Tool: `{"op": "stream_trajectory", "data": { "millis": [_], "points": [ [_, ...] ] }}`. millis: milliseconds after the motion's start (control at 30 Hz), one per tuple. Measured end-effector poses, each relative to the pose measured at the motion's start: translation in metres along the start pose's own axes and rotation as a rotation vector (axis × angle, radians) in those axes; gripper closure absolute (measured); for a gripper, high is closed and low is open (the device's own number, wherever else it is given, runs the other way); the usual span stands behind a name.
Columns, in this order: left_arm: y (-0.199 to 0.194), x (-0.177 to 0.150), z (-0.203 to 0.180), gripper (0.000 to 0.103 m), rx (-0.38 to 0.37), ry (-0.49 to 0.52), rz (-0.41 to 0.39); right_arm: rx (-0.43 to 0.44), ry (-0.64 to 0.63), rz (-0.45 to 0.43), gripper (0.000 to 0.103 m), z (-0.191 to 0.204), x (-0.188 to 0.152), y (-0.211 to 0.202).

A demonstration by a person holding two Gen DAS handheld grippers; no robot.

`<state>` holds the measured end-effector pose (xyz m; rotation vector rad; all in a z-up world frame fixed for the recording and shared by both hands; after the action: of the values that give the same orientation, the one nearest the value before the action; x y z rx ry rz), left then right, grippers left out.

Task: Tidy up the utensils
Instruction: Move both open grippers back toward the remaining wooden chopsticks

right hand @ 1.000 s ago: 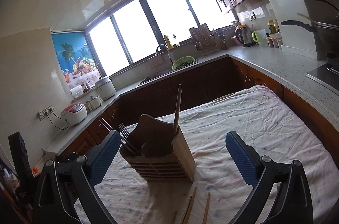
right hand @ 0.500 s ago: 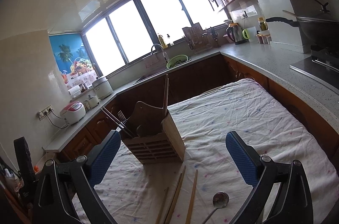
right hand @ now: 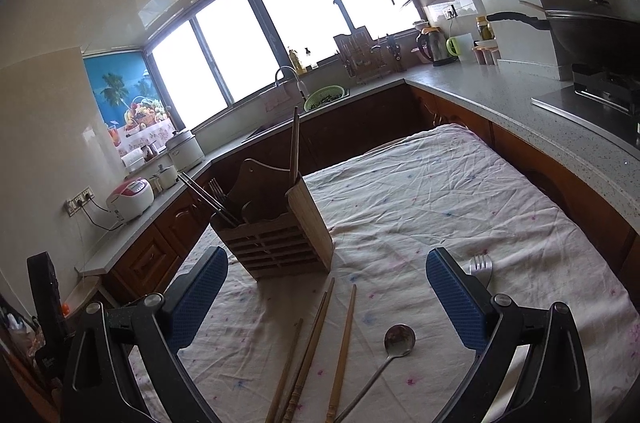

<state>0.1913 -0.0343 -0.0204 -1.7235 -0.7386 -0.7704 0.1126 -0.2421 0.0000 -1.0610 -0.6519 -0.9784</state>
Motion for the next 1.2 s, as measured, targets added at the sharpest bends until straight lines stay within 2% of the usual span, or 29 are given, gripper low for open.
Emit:
{"op": "stream_trajectory", "data": {
  "millis": [267, 567, 667, 733, 933, 1200],
  "points": [
    [0.018, -0.008, -0.006, 0.001, -0.010, 0.019, 0.063, -0.014, -0.006, 0.036, 0.003, -0.004, -0.007, 0.009],
    [0.052, -0.020, -0.025, 0.001, -0.001, 0.088, 0.156, -0.013, -0.005, 0.098, 0.004, -0.009, -0.015, 0.033],
    [0.062, -0.023, -0.031, 0.004, -0.007, 0.108, 0.181, -0.016, -0.001, 0.122, 0.009, -0.011, -0.017, 0.043],
    [0.071, -0.025, -0.035, 0.006, -0.014, 0.118, 0.204, -0.032, 0.001, 0.132, 0.019, -0.013, -0.018, 0.049],
    [0.092, -0.029, -0.048, 0.014, -0.040, 0.139, 0.260, -0.032, 0.011, 0.198, 0.035, -0.019, -0.024, 0.072],
    [0.125, -0.038, -0.066, 0.036, -0.066, 0.181, 0.348, -0.042, -0.003, 0.313, 0.057, -0.023, -0.039, 0.112]
  ]
}}
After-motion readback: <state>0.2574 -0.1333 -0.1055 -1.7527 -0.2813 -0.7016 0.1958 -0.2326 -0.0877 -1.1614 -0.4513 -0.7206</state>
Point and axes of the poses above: each gripper's, at about its wrist camera, not at the fingertips, and y roughly the way its jaws point, z to its left, x to its top, the point moved 4 cm from there along y, roughly the way its jaws point, and after that the axes turned 1 degree about -z, right-handed, at the moved point
